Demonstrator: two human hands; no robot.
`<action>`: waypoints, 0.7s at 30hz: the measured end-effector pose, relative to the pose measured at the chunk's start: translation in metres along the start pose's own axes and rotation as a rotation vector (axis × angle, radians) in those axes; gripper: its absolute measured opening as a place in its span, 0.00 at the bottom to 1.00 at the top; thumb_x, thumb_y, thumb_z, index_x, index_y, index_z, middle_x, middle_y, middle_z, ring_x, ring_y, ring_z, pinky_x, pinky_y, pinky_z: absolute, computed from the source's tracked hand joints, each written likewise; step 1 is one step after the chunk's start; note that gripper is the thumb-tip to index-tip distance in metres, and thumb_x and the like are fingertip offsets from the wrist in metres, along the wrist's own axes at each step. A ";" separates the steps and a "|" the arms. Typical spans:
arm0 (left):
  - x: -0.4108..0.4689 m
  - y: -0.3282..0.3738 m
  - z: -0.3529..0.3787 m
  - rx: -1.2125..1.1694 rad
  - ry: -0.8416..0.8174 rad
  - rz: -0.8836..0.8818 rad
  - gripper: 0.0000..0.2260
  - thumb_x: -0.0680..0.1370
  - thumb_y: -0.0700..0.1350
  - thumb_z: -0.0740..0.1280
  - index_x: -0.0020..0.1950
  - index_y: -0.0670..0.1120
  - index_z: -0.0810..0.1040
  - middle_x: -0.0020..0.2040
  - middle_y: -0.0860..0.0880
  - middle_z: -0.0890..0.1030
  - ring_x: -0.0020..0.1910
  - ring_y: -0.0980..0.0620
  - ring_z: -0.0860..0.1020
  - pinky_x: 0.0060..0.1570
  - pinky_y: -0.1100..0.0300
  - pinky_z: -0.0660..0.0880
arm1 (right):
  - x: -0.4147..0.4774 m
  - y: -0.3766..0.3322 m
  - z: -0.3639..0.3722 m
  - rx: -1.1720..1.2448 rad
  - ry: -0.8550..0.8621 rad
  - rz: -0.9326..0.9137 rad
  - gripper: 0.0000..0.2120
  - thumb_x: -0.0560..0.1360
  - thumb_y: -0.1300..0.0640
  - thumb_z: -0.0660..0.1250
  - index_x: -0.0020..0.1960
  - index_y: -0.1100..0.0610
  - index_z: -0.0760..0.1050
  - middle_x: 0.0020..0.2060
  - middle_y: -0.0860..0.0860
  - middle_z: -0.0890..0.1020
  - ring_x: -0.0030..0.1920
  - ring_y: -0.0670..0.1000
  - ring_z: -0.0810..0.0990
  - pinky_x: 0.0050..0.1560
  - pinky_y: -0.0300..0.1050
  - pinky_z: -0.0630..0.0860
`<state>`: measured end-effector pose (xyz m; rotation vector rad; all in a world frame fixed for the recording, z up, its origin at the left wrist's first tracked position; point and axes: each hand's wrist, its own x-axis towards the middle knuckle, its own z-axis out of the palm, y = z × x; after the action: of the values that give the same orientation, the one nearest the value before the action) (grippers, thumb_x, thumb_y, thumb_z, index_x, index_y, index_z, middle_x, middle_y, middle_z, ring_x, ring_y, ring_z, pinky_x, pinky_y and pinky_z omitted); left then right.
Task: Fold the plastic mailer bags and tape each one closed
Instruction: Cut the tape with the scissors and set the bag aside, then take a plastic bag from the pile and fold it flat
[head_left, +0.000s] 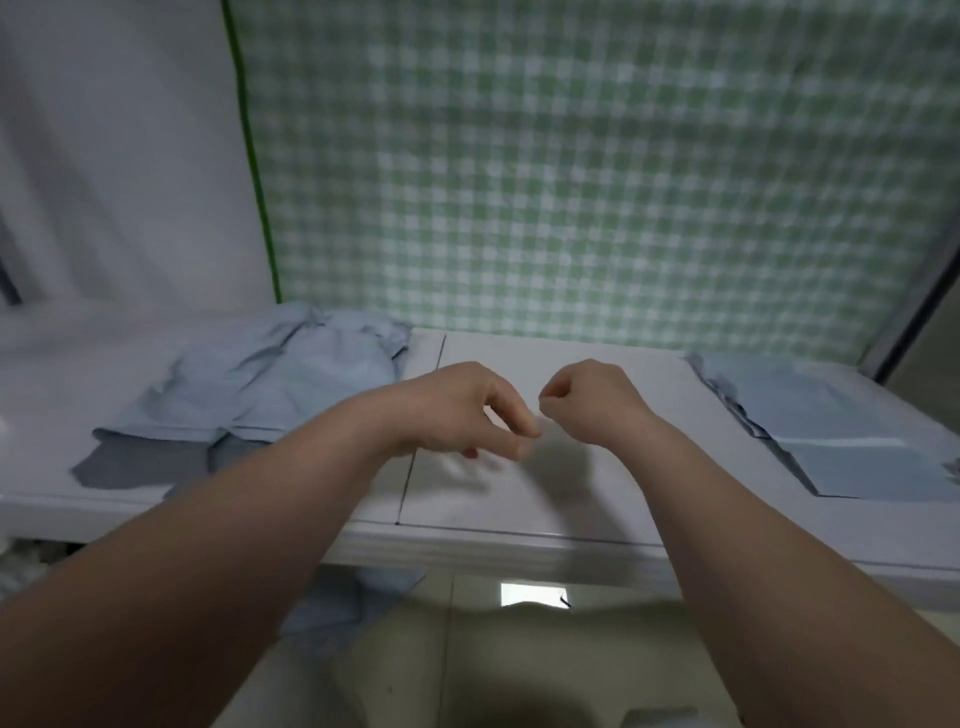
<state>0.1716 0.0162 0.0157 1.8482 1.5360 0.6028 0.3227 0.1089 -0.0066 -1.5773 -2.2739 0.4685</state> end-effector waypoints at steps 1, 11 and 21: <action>-0.007 -0.006 -0.007 0.006 0.075 -0.011 0.08 0.73 0.45 0.72 0.47 0.42 0.83 0.42 0.52 0.83 0.40 0.57 0.80 0.41 0.64 0.77 | 0.000 -0.010 0.006 0.014 -0.007 -0.012 0.08 0.73 0.58 0.64 0.45 0.50 0.81 0.48 0.47 0.83 0.48 0.49 0.80 0.50 0.48 0.79; -0.055 -0.084 -0.075 0.185 0.511 -0.269 0.12 0.76 0.47 0.67 0.38 0.39 0.81 0.37 0.45 0.82 0.37 0.50 0.79 0.42 0.57 0.75 | -0.005 -0.118 0.073 0.109 -0.121 -0.149 0.15 0.74 0.49 0.63 0.48 0.59 0.82 0.46 0.54 0.84 0.47 0.53 0.80 0.50 0.48 0.78; -0.062 -0.169 -0.089 0.510 0.317 -0.486 0.28 0.71 0.40 0.68 0.71 0.49 0.68 0.67 0.43 0.68 0.64 0.43 0.70 0.60 0.57 0.69 | -0.012 -0.167 0.106 -0.319 -0.203 -0.196 0.21 0.73 0.55 0.65 0.66 0.55 0.69 0.62 0.56 0.64 0.58 0.60 0.73 0.47 0.48 0.69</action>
<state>-0.0180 -0.0104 -0.0433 1.6642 2.4304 0.2951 0.1401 0.0335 -0.0272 -1.4780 -2.7379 0.2311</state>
